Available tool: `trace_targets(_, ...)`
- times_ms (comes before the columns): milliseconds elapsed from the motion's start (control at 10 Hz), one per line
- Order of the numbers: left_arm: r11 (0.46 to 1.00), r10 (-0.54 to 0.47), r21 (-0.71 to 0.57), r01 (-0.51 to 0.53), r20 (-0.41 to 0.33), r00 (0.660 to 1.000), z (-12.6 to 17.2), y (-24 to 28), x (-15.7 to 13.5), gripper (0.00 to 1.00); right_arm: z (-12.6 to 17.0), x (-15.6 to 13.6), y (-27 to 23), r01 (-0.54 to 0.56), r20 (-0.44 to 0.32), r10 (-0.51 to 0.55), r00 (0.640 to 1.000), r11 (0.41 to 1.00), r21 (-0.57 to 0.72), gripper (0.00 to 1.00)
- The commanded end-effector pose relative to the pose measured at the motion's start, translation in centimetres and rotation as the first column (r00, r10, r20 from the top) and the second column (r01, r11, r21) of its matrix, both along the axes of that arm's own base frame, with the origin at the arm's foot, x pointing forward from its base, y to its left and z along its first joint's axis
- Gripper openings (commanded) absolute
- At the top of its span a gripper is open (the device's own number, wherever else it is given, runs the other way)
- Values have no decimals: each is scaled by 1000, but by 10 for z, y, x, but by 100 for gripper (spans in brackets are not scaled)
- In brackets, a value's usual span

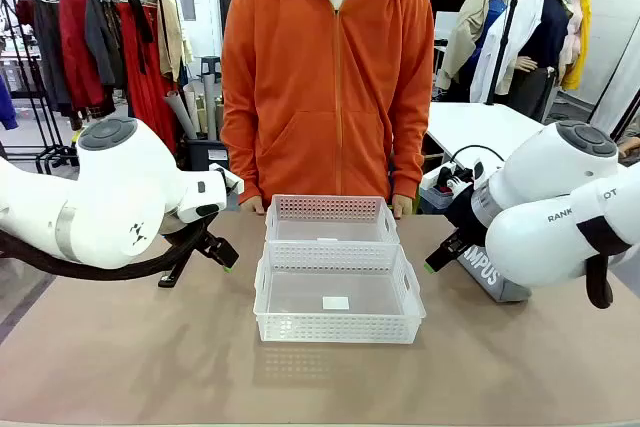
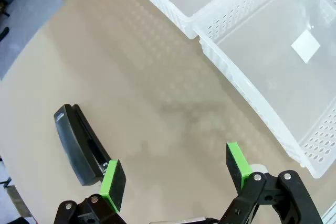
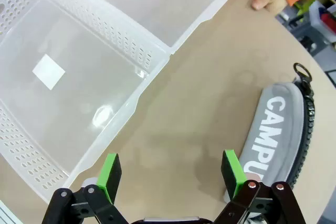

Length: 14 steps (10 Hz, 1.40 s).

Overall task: Distribute items into two baskets.
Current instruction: Pick up the Pencil pouch that the person points to.

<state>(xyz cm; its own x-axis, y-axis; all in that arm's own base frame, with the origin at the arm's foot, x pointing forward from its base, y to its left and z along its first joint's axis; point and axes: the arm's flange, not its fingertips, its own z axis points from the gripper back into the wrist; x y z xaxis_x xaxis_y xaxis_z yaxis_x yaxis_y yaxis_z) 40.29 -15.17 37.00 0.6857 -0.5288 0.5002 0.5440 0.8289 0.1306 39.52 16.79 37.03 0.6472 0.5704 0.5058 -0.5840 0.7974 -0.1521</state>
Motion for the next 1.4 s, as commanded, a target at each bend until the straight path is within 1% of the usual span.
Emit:
trace_targets(0, 1000, 0, 0, 0, 0, 1000, 0, 0, 0, 100, 0, 0, 0, 0, 0, 0, 1000, 1000, 0, 100)
trace_targets(1300, 1000, 0, 0, 0, 0, 1000, 0, 0, 0, 100, 0, 0, 0, 0, 0, 0, 1000, 1000, 0, 100)
